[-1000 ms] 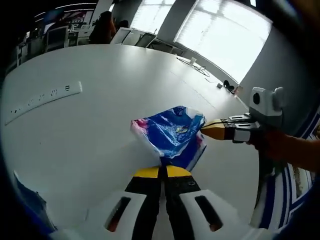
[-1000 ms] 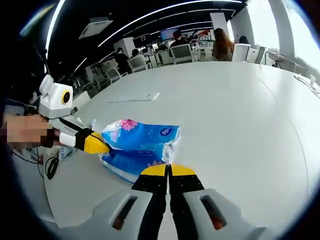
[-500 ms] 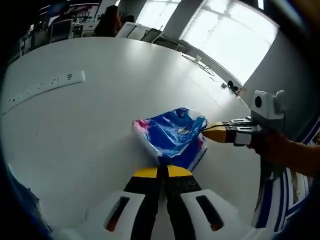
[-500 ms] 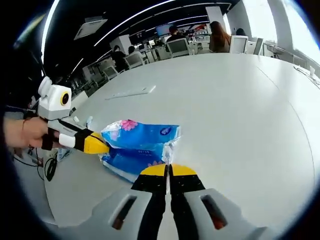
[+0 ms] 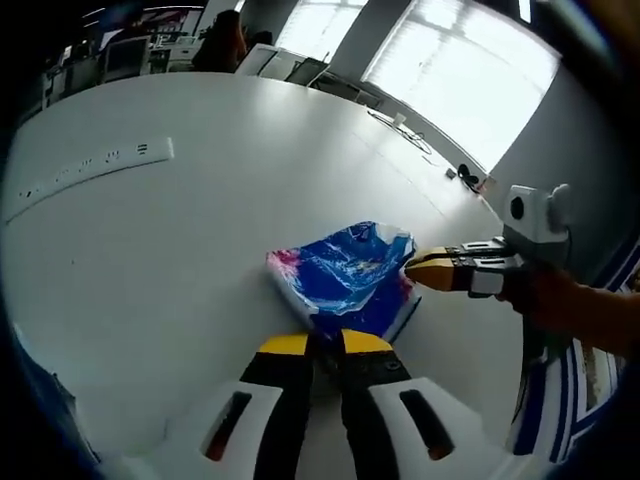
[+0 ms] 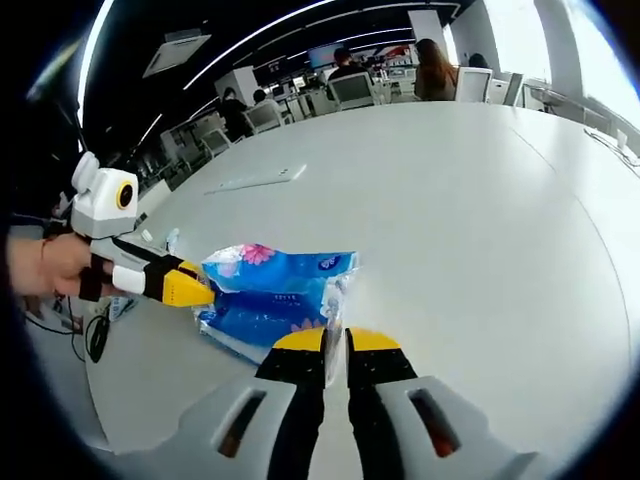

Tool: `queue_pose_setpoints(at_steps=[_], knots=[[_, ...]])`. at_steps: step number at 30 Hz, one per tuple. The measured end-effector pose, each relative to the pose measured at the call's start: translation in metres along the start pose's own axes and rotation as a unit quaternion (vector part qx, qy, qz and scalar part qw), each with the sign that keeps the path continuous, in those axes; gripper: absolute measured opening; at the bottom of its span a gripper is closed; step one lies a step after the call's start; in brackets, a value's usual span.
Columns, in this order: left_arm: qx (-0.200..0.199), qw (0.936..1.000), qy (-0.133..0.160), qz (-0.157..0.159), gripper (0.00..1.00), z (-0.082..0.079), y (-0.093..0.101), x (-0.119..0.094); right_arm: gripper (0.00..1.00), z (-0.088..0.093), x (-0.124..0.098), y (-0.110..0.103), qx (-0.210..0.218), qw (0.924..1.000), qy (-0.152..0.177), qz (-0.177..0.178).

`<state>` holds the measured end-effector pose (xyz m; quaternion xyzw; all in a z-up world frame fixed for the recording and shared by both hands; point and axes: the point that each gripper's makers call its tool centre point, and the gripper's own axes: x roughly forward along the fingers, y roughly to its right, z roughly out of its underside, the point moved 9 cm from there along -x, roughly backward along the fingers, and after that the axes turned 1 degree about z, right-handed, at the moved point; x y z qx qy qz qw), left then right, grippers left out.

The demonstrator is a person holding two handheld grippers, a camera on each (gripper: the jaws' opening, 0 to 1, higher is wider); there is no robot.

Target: Arrange the tabletop items into an orderly group along one side of the table until the central work area is clear of visible clutter.

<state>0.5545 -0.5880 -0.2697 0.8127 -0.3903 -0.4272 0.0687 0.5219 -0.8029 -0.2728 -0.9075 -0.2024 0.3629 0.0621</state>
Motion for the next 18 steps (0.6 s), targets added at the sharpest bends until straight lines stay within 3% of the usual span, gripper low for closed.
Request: queue_pose_setpoints(at_steps=[18], knots=[[0.012, 0.9999, 0.009, 0.005, 0.26, -0.0045, -0.0006, -0.0041, 0.12, -0.0042, -0.0010, 0.0031, 0.002, 1.0000, 0.007, 0.004]])
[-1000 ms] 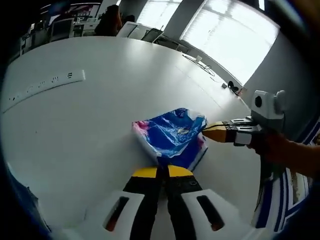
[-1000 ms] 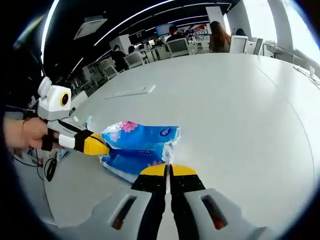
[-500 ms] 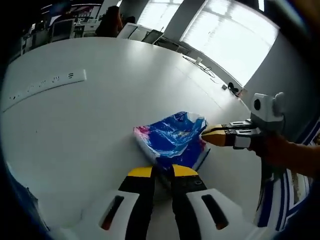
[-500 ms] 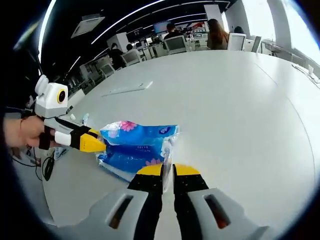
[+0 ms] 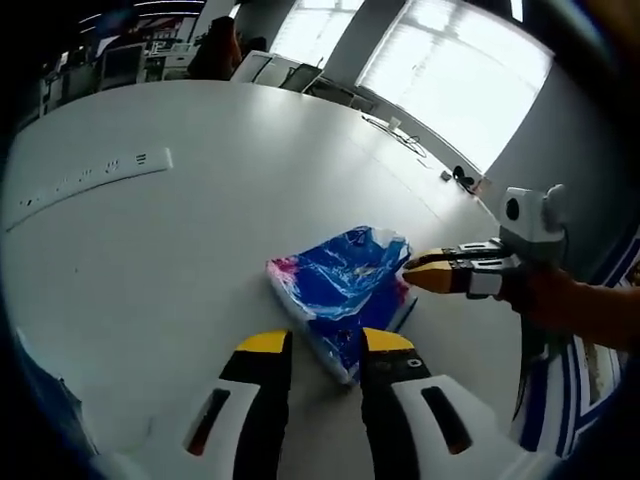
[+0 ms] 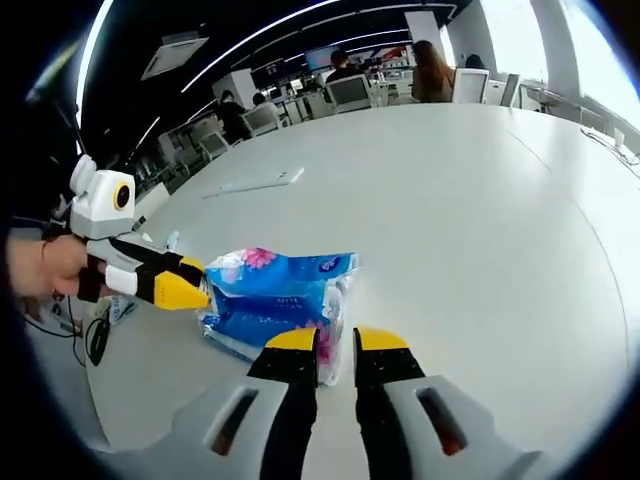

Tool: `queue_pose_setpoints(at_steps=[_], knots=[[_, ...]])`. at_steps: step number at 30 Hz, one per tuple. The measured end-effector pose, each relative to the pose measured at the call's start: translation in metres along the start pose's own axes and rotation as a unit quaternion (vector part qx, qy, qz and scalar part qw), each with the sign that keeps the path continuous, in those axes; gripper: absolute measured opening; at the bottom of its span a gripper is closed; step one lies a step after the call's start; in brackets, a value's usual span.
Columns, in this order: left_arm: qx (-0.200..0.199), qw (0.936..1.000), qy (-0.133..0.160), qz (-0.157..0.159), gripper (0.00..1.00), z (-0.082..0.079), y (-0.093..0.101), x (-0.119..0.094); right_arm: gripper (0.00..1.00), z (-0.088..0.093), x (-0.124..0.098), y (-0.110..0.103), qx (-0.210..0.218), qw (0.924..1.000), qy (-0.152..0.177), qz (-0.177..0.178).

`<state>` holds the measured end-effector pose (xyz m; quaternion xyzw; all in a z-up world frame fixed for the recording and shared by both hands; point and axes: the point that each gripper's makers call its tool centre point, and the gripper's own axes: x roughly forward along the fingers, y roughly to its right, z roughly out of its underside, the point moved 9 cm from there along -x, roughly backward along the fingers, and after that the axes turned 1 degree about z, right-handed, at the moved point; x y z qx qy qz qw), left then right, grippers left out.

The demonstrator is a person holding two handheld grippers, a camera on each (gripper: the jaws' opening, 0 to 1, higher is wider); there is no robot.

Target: Arrange the tabletop items into an orderly group along one side of the table until the central work area is clear of visible clutter.

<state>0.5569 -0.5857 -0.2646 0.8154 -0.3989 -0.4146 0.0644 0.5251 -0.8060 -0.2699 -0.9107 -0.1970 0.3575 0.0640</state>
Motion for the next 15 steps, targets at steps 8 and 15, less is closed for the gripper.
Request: queue_pose_setpoints(at_steps=[8, 15], knots=[[0.002, 1.0000, 0.001, 0.000, 0.33, -0.002, 0.000, -0.006, 0.17, -0.003, -0.005, -0.001, 0.000, 1.0000, 0.004, 0.005], [0.005, 1.0000, 0.007, 0.001, 0.41, -0.005, 0.002, -0.014, 0.21, -0.007, -0.011, -0.003, 0.002, 0.9998, 0.013, 0.012]])
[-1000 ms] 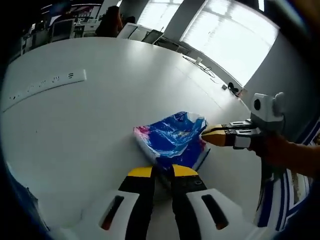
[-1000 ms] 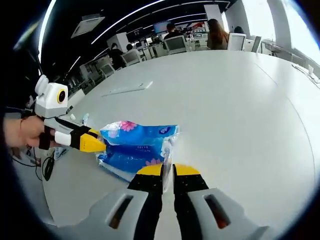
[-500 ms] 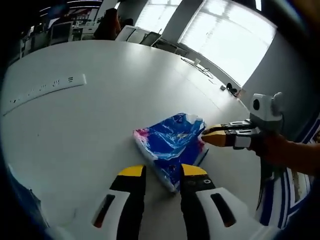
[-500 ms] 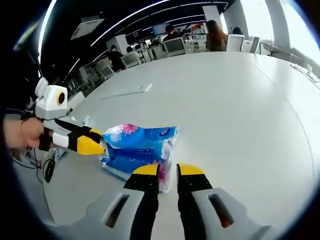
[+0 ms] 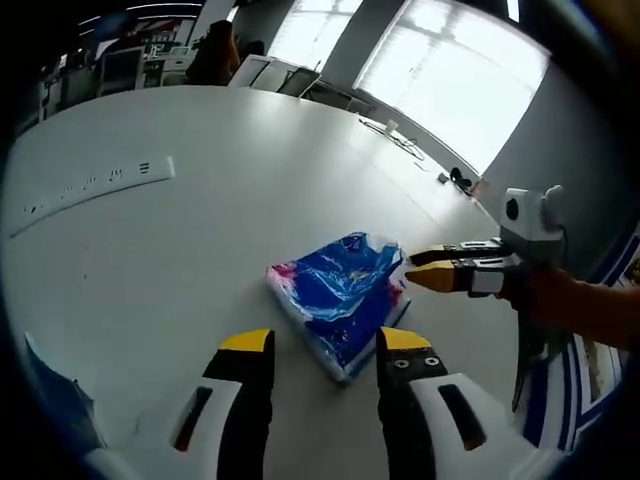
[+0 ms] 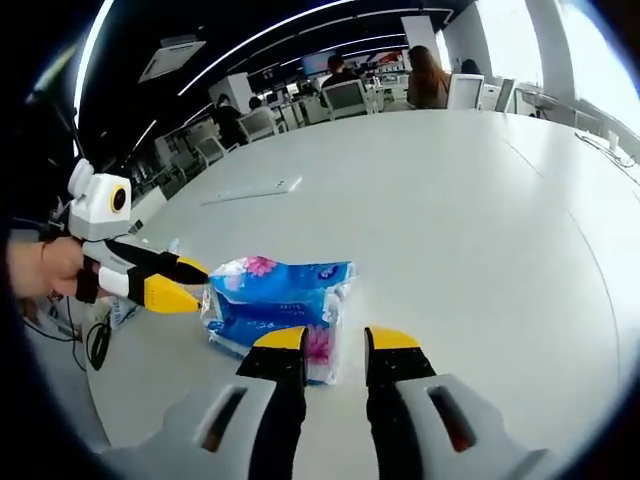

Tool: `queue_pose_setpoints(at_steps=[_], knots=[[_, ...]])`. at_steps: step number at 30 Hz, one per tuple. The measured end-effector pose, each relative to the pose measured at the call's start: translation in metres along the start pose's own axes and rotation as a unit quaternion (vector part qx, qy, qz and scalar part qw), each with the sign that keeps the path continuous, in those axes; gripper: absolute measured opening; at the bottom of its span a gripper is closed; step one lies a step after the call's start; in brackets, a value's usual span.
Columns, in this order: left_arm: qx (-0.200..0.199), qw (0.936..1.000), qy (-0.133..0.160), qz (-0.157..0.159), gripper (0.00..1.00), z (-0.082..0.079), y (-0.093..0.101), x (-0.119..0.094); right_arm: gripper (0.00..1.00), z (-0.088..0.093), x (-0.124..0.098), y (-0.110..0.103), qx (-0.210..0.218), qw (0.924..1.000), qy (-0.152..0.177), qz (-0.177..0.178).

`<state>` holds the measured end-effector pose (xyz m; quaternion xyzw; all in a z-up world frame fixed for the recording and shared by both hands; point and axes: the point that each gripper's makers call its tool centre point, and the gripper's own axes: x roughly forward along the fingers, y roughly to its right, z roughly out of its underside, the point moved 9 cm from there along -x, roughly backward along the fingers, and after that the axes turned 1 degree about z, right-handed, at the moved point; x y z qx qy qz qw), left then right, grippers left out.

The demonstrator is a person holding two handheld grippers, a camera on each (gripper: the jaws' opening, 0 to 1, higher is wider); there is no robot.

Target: Arrange the tabletop items into an orderly group along one side of the table until the central work area is clear of visible clutter.

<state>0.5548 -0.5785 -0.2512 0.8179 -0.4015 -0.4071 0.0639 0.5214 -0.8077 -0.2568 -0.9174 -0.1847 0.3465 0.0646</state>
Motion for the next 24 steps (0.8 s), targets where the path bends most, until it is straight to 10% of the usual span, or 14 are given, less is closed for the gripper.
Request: queue_pose_setpoints(at_steps=[24], knots=[[0.012, 0.9993, 0.036, -0.001, 0.64, -0.008, 0.012, -0.050, 0.33, -0.017, -0.037, -0.015, -0.005, 0.9995, 0.032, 0.002]])
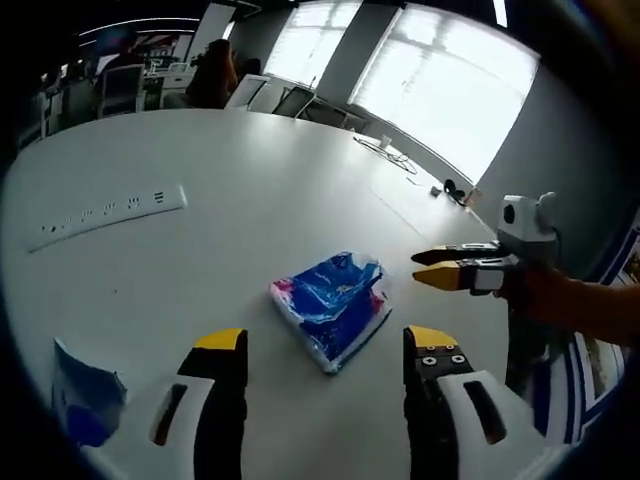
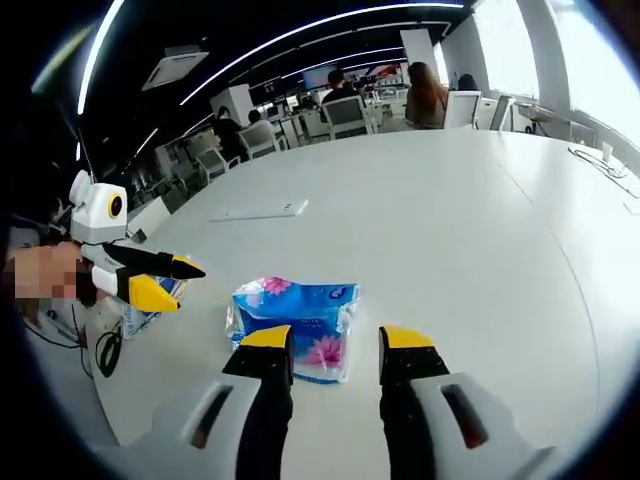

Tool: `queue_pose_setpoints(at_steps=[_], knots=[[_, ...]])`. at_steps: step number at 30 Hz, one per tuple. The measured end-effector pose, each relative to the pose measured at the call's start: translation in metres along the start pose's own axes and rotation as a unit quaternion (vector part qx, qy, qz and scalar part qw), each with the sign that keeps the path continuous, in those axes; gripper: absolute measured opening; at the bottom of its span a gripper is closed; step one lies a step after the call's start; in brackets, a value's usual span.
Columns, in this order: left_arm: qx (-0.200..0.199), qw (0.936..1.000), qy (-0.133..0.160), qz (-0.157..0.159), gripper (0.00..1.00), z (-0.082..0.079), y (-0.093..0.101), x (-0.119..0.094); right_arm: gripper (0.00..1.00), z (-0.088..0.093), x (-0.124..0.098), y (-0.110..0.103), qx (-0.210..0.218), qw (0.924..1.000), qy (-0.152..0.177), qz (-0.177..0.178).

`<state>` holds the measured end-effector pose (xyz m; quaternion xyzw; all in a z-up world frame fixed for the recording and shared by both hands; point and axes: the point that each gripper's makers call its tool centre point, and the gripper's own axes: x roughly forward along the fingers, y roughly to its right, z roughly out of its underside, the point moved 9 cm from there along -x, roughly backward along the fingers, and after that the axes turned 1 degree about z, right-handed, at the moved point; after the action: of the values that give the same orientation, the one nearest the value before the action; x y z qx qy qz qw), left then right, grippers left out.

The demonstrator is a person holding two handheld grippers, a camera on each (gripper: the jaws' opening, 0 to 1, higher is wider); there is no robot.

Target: Arrange the tabletop items into an orderly group along one side of the table until the central work area is clear of visible clutter.

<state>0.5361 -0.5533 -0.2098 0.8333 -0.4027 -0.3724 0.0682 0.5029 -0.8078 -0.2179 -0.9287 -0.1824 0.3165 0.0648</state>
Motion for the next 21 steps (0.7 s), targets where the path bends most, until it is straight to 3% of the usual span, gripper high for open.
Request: queue_pose_setpoints(at_steps=[9, 16, 21], knots=[[0.007, 0.9998, 0.015, -0.006, 0.68, -0.002, 0.006, -0.024, 0.42, -0.006, -0.013, -0.017, -0.006, 0.9999, 0.002, -0.013], [0.009, 0.9995, 0.026, -0.013, 0.70, 0.000, 0.006, -0.045, 0.43, -0.013, -0.021, -0.026, -0.015, 0.9997, 0.011, -0.018], [0.007, 0.9994, 0.030, -0.016, 0.73, 0.003, 0.005, -0.060, 0.45, -0.018, -0.028, -0.044, -0.022, 0.9993, 0.016, -0.026]])
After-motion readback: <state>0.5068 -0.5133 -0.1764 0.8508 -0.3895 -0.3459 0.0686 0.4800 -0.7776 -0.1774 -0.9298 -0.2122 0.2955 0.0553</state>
